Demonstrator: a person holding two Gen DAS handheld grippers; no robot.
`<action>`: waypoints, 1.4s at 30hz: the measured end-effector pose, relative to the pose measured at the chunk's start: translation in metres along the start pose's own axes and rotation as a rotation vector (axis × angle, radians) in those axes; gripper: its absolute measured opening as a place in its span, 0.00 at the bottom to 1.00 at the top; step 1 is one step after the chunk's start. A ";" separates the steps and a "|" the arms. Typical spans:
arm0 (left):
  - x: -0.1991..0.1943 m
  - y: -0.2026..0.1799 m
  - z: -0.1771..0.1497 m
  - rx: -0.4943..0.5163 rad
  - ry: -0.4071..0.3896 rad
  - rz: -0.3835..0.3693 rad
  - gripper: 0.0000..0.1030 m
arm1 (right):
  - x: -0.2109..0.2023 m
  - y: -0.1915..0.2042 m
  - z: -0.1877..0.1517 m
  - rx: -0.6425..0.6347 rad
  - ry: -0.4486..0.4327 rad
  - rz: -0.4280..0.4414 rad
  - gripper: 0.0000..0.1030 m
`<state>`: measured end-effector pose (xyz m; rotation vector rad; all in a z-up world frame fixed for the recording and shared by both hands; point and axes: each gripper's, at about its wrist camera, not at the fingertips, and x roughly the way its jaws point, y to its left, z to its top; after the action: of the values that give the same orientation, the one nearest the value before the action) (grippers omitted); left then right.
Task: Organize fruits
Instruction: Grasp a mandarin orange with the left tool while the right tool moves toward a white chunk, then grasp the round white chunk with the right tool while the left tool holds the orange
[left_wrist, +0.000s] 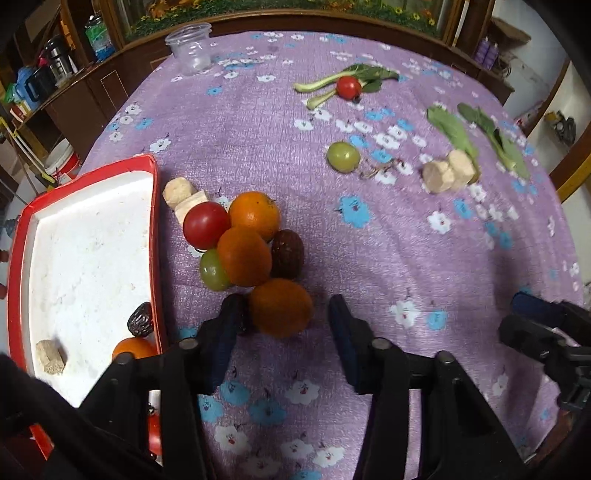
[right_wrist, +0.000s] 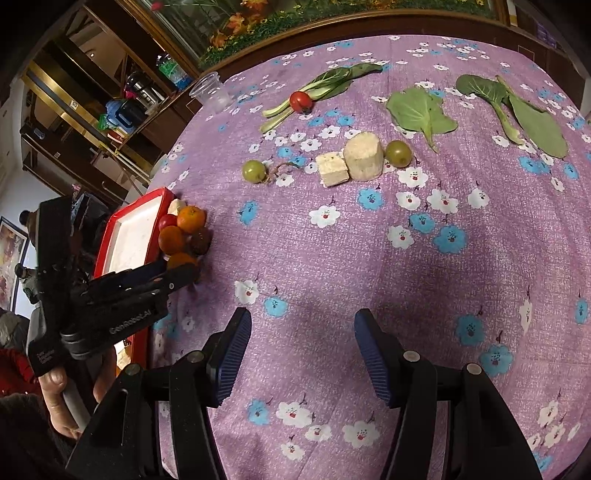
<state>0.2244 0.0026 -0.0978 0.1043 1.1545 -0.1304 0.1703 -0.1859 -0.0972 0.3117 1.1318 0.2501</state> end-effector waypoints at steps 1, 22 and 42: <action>0.000 -0.001 0.000 0.004 -0.004 0.008 0.39 | 0.001 -0.001 0.001 0.002 0.000 0.000 0.58; -0.023 0.010 -0.026 -0.069 -0.041 -0.166 0.32 | 0.007 -0.021 0.075 0.018 -0.048 -0.096 0.58; -0.029 0.022 -0.038 -0.094 -0.048 -0.250 0.31 | 0.060 0.019 0.123 -0.047 0.017 -0.183 0.33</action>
<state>0.1819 0.0318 -0.0857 -0.1261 1.1209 -0.2976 0.3061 -0.1619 -0.0934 0.1631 1.1618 0.1178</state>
